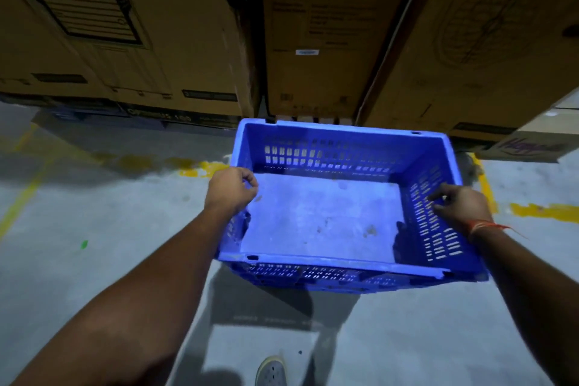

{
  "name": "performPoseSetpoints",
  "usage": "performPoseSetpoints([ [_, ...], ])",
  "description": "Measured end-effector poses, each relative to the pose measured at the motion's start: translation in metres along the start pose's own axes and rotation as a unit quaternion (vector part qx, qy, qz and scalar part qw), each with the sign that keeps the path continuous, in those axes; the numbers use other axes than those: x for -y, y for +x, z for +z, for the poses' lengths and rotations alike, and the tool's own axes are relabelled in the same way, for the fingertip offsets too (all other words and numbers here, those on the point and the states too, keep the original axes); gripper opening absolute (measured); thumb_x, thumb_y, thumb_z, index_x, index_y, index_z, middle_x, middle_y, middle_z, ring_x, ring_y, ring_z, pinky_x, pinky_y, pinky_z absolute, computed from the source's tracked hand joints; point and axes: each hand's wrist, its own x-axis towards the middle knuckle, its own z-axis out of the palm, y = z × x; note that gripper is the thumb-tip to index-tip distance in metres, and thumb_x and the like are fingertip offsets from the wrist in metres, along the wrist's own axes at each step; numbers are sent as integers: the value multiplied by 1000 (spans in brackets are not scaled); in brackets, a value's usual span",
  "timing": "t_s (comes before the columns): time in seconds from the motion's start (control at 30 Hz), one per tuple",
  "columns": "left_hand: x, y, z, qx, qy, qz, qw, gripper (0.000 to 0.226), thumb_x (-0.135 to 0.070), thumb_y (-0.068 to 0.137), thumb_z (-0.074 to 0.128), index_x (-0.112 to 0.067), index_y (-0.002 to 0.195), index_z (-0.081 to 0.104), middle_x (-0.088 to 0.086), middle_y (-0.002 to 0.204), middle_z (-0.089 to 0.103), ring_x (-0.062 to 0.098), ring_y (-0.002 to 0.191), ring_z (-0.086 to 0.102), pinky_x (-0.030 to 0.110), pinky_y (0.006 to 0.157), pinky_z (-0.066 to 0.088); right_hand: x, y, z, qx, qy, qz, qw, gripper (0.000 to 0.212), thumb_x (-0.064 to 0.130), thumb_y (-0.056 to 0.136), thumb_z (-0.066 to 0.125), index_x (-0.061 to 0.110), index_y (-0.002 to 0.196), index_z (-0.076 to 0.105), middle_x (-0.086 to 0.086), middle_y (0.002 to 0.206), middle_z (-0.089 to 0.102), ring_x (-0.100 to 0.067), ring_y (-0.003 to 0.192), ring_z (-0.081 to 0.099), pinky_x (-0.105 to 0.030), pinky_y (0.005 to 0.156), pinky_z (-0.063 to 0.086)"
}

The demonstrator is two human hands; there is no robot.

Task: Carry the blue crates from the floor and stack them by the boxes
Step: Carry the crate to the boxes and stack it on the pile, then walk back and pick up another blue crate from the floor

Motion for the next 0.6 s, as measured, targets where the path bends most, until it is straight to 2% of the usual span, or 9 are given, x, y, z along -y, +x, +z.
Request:
performPoseSetpoints([
  [0.13,-3,2,0,8,12,1,1000,3,-27,77,74,-25,75,74,-9,73,68,15,76,67,23,64,42,-3,8,4,1,8,-3,1000,19,14,72,78,27,86,76,-2,72,61,-23,70,61,-26,68,41],
  [0.37,-2,7,-2,10,7,4,1000,7,-28,76,76,-26,71,71,-6,68,69,17,69,66,25,57,40,-9,19,8,11,42,4,999,22,9,70,76,29,79,73,-2,76,66,-20,72,61,-24,70,40],
  [0.47,0,7,-8,57,18,-3,998,8,-30,71,77,-30,74,69,-9,60,59,21,73,67,26,58,39,-10,17,4,42,78,9,996,27,8,67,79,28,83,73,-4,84,72,-19,75,62,-22,71,40],
  [0.5,-1,7,-13,90,29,-13,995,17,-36,67,78,-31,82,69,-9,65,60,24,81,68,27,62,42,-12,15,0,68,78,7,995,30,10,66,81,25,91,75,-4,87,71,-18,76,60,-22,72,40],
  [0.53,-4,5,-17,126,55,-23,990,36,-48,61,76,-33,92,68,-4,79,62,27,94,66,29,70,47,-13,13,-5,103,74,2,992,40,15,64,84,23,102,74,-5,92,68,-19,78,60,-22,74,41],
  [0.57,-9,2,-21,147,96,-42,984,55,-60,54,73,-36,103,65,3,100,60,30,109,60,32,82,50,-15,9,-8,134,65,-1,989,54,23,62,86,23,114,70,-9,101,64,-23,84,61,-23,79,44],
  [0.6,-17,-3,-22,144,129,-65,979,66,-65,52,71,-38,111,61,9,121,50,32,121,51,37,94,49,-18,4,-11,145,63,3,987,68,30,61,86,24,125,64,-14,114,57,-28,94,61,-25,88,45],
])
